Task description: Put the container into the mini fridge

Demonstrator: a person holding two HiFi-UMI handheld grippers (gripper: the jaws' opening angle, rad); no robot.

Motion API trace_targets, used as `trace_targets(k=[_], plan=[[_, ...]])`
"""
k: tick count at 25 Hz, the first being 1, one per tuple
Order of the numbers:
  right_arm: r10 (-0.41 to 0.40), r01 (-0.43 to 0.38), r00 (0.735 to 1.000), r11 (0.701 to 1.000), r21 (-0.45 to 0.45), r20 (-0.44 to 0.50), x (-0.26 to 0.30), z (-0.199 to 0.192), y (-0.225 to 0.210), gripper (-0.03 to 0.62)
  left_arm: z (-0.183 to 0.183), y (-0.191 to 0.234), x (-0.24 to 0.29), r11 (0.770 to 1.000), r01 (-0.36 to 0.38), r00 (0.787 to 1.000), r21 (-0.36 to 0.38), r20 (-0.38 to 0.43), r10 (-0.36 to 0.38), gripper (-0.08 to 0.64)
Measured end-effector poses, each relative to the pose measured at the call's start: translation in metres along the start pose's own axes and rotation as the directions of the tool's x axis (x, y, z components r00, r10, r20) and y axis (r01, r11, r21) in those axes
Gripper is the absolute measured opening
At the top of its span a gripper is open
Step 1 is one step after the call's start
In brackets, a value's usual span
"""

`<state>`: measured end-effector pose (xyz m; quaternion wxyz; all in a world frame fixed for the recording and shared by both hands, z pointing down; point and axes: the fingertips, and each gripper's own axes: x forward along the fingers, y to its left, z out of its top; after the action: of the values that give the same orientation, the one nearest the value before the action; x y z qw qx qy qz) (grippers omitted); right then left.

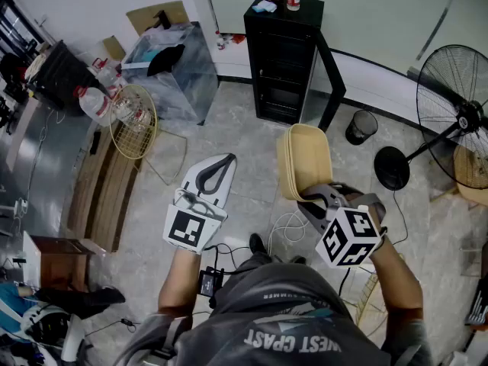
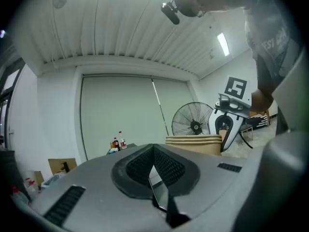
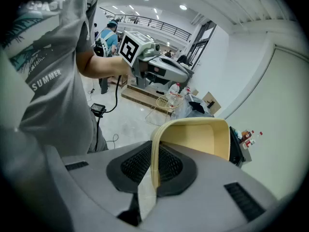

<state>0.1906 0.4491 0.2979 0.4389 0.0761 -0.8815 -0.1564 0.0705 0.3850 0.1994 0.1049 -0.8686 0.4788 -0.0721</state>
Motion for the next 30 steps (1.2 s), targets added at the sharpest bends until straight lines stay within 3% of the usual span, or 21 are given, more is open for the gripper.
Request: trace_targets(k=[5, 14, 21, 30], plan=[[0.030, -0.032, 0.998, 0.999, -0.033, -0.053, 0.004, -0.005, -0.006, 0.043, -0.014, 0.004, 0.001, 0.998, -0.024, 1.000, -0.056, -0.015, 0.023, 0.015], [0.018, -0.020, 0.995, 1.000, -0.019, -0.093, 0.038, 0.020, -0.044, 0.043, -0.028, 0.059, 0.002, 0.994, -0.022, 1.000, -0.103, -0.015, 0.021, 0.015], [0.004, -0.006, 0.994, 1.000, -0.020, -0.110, 0.067, 0.032, -0.063, 0.043, -0.043, 0.087, 0.003, 0.995, -0.018, 1.000, -0.099, 0.014, 0.019, 0.015], [0.033, -0.036, 0.994, 0.999, -0.027, -0.102, 0.091, 0.029, -0.119, 0.043, -0.050, 0.121, 0.036, 0.992, -0.042, 0.999, -0.119, -0.025, 0.040, 0.015]])
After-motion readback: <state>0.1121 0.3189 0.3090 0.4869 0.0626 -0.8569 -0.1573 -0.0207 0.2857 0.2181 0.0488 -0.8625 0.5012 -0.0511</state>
